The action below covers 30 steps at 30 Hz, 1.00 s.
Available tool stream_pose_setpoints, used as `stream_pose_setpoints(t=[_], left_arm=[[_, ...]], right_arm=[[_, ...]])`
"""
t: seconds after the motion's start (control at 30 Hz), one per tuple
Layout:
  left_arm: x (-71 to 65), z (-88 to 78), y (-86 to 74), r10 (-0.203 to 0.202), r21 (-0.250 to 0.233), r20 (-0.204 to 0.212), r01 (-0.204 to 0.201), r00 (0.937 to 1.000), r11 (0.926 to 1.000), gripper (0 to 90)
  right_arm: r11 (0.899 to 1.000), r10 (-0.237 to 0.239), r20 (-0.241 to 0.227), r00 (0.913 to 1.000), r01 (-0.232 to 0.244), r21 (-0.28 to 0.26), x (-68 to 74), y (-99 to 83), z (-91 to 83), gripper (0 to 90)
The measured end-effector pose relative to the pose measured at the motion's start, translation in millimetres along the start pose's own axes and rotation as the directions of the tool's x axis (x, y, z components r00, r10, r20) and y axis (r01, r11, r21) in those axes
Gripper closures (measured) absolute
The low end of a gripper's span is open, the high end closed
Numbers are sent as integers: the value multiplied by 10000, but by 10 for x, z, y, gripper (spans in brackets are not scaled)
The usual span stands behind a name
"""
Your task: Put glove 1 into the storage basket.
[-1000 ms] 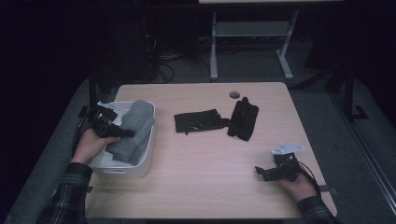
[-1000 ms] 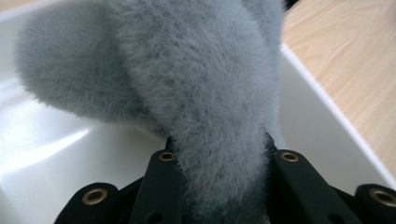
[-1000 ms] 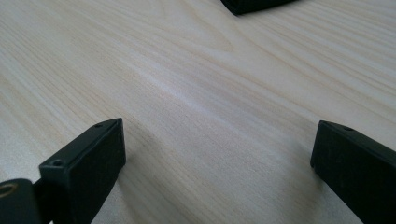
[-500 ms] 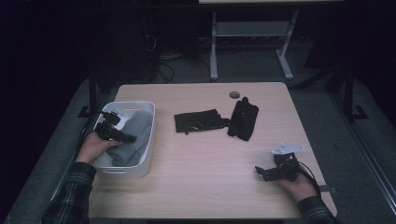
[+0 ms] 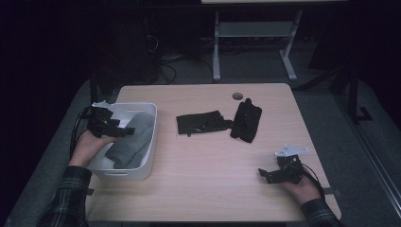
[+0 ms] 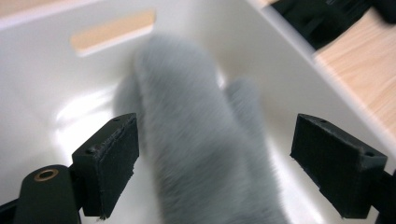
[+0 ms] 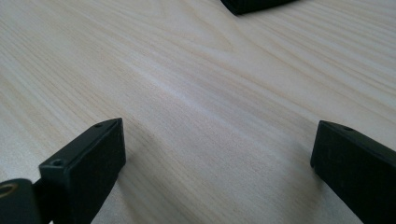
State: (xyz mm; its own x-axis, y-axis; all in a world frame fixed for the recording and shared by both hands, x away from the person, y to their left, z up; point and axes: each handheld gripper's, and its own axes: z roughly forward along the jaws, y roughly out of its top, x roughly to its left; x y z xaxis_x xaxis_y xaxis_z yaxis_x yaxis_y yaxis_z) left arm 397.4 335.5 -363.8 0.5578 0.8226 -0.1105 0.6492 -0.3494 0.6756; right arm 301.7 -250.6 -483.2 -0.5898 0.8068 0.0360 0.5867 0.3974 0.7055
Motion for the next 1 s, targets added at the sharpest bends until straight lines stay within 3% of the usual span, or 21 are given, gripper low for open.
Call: stream_pose_setpoints(t=[0.2,0.53,0.8,1.0], left_arm=[[-257,-59,130,311,-827,287,-286,9991,9962,146],[-724,46,301,996,-1370,750,-887,9922,9866,146],[-1207,253,480,1881,-1459,1297,-1689,9735,9748,146],[-1532,460,549,2237,-1516,1724,-1986,9593,9683,147]], right_arm=[[10000,-3,3,10000,3,-2,0,0,0,30],[10000,-32,-17,10000,32,-15,-2,2,2,30],[10000,-28,-11,10000,28,-12,-1,1,2,30],[10000,-39,-5,10000,39,-18,-2,1,2,30]])
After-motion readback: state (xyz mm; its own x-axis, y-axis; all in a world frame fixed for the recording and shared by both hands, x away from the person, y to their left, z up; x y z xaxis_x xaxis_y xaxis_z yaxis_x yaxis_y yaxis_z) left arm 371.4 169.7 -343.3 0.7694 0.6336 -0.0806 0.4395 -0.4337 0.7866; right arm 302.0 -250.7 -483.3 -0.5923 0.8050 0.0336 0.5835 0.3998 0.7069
